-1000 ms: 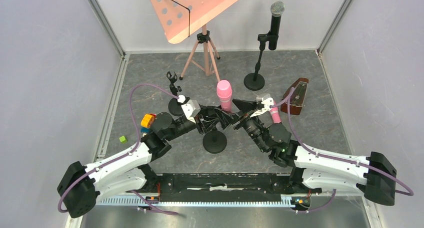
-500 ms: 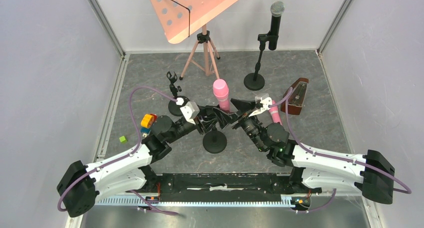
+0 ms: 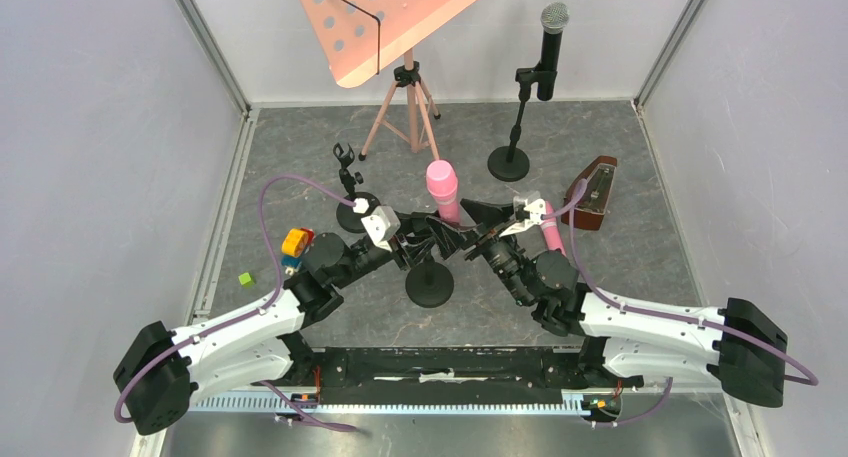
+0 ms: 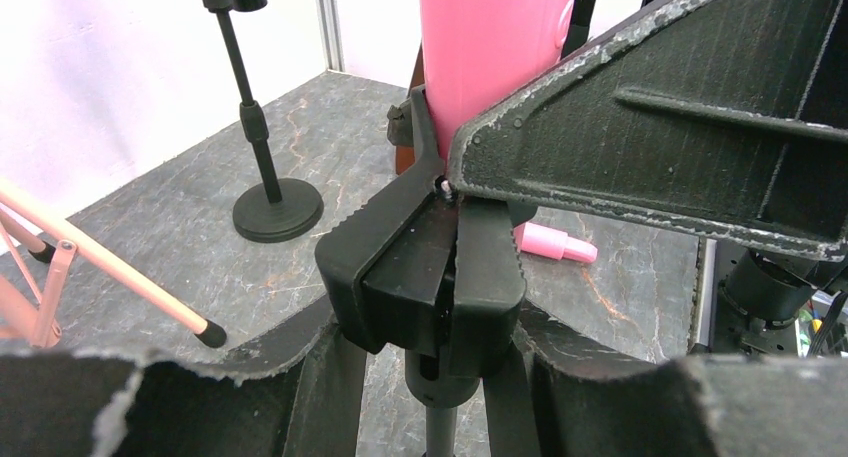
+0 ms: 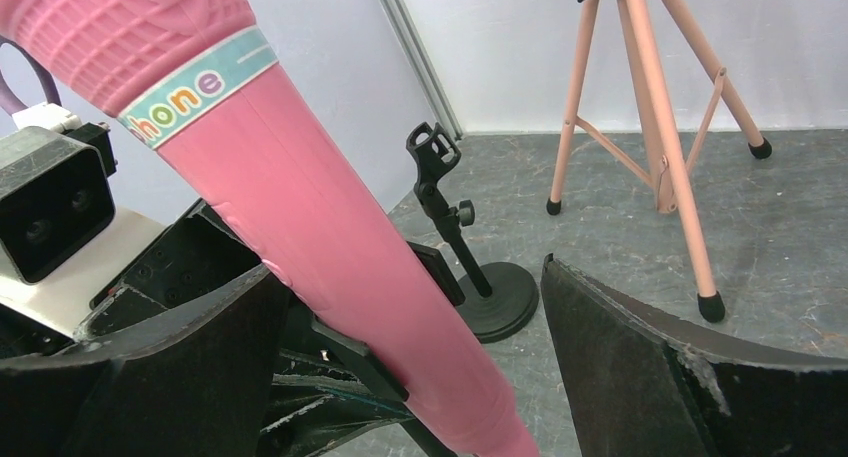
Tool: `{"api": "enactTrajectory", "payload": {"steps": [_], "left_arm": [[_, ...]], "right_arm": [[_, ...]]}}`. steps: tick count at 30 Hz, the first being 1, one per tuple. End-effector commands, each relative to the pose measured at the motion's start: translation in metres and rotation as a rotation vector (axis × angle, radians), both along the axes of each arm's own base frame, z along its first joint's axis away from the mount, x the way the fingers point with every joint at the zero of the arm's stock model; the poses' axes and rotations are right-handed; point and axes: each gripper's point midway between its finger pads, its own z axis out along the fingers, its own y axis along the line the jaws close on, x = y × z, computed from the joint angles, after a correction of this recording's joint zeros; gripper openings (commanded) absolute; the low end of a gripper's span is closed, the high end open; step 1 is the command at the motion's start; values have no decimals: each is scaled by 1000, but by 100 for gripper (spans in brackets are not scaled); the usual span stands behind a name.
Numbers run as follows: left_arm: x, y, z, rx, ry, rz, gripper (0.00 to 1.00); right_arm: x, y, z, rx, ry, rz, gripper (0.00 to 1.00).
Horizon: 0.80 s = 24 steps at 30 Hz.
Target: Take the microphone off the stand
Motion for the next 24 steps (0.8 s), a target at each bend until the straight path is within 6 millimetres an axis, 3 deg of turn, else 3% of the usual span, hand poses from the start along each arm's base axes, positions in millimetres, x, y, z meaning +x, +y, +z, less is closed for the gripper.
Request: {"api": "enactTrajectory", "payload": {"steps": [1,13,24], "left_arm": [[-24,13,-122,337,215,-63,11],[-26,17,-126,377,203,-67,10],[-26,25,-150,410,231,-37,9]], "right_arm": [[2,-26,-152,-531,183,-62,98],[-9,-18,-159,-529,131,32,98],[-6,-17,-175,-574,162,22,98]]}}
